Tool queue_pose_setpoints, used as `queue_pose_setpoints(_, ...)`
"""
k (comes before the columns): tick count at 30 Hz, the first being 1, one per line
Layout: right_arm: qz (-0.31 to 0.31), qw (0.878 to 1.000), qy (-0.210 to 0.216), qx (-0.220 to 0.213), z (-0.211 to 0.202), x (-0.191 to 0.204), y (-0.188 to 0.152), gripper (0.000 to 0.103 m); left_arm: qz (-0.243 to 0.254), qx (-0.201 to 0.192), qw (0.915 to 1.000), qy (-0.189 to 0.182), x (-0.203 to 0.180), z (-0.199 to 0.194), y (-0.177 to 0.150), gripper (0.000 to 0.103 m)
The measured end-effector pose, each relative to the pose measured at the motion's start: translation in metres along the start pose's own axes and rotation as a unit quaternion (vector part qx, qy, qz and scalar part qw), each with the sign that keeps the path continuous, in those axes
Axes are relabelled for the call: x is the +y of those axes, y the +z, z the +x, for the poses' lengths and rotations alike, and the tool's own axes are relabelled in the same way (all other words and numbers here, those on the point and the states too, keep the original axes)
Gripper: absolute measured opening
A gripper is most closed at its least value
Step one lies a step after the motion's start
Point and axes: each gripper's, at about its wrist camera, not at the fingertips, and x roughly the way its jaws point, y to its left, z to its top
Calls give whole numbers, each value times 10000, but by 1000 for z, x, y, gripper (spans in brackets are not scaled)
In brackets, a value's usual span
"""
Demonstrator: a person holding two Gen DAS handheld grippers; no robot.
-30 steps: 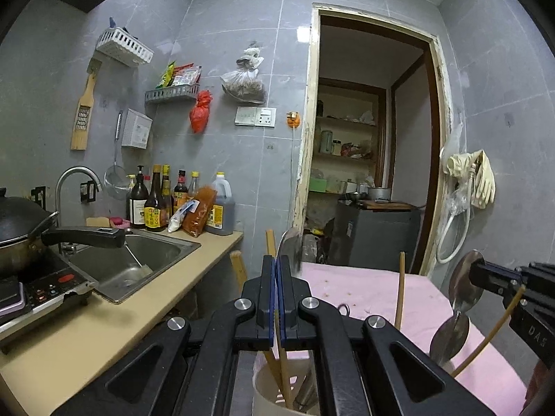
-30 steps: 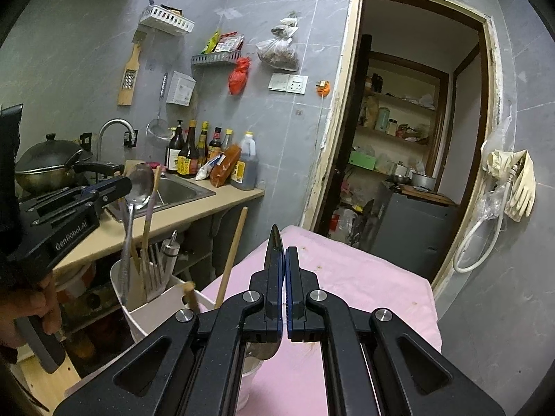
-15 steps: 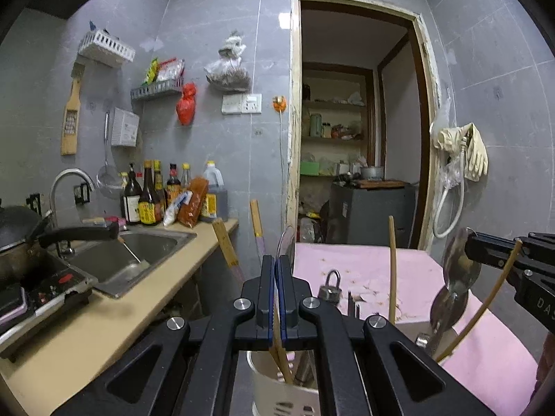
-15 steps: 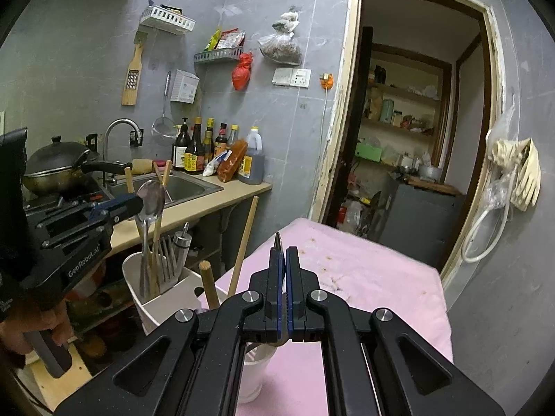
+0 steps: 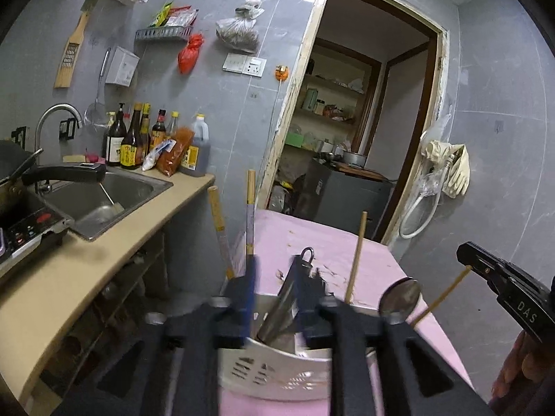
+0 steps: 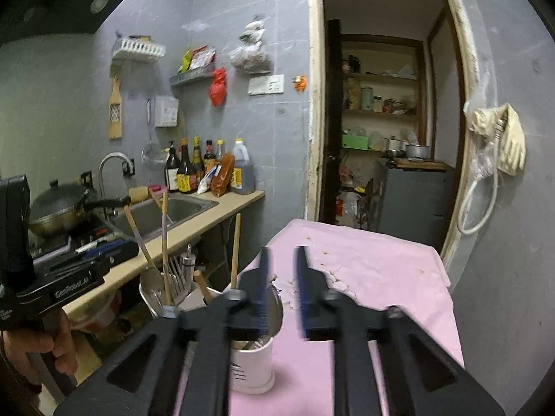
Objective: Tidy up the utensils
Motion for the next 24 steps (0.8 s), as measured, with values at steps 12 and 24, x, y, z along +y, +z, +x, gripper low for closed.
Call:
queue_pose_setpoints(12,443,9987,-260,-16,-52,-25,-11,60,303,309,9990,-58,-22,-41,0,77)
queue_pose_setpoints(24,574,9971,-497,56,-111,-56,-38,102,147,327,9990,-284,-48,-80,-24,103)
